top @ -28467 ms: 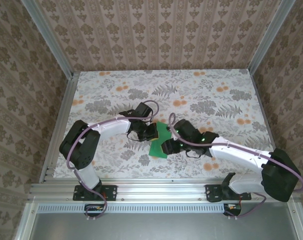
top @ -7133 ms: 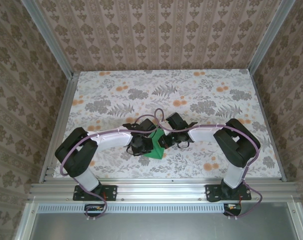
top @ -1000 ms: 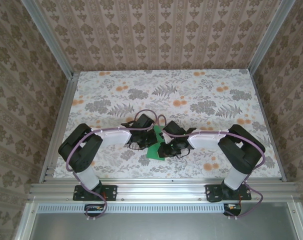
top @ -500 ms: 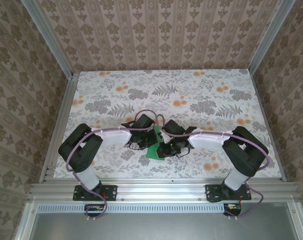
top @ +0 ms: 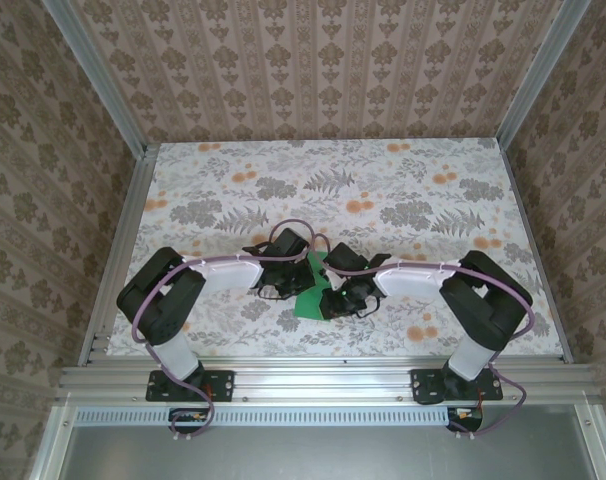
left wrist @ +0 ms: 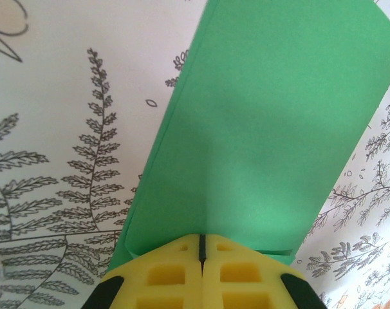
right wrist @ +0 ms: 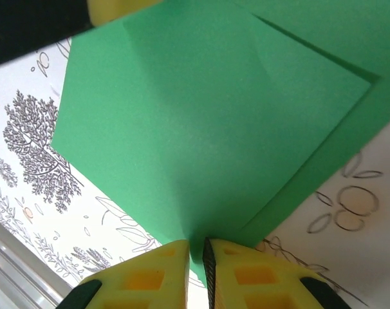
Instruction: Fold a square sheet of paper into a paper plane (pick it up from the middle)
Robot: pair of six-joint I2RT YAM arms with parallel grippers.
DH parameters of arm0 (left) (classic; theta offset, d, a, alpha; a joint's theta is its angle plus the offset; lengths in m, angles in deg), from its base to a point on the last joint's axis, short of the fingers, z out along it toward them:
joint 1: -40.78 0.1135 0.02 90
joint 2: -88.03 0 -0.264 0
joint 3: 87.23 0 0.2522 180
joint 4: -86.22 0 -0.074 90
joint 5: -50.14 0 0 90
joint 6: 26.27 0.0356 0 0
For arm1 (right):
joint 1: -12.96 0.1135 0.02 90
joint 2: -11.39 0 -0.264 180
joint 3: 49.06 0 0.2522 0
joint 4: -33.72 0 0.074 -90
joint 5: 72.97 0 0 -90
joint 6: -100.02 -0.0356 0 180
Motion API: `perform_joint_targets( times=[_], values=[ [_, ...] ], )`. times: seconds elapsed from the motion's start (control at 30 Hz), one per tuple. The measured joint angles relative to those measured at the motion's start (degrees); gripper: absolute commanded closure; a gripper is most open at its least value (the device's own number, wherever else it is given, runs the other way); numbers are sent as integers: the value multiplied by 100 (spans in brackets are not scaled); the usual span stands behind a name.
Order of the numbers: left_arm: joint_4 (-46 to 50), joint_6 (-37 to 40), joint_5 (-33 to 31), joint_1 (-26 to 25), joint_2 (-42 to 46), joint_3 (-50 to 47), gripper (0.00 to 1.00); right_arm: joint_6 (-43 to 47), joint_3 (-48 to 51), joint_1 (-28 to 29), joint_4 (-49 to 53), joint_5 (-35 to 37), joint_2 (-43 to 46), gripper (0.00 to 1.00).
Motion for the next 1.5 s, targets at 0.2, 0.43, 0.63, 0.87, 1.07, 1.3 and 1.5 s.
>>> perform_joint_targets(
  times=[0.2,0.43,0.63,0.87,1.07,1.3,1.5],
  values=[
    [0,0,0,0,0,0,100,37,-107,2,133,-192,308,85],
    [7,0,0,0,0,4,100,-212,-201,44,-435,-601,66,85],
    [26,0,-2,-4,0,11,100,-223,-79,-17,-468,-481,-278,85],
    [31,0,15,-7,0,11,100,-240,151,-131,-734,-688,-201,85],
    [33,0,15,-7,0,11,100,-249,201,-131,-721,-979,120,85],
    [33,0,17,-7,-2,11,100,-214,315,-131,-669,-896,-96,85],
    [48,0,17,-7,-2,17,100,-197,317,-151,-634,-876,-101,85]
  ],
)
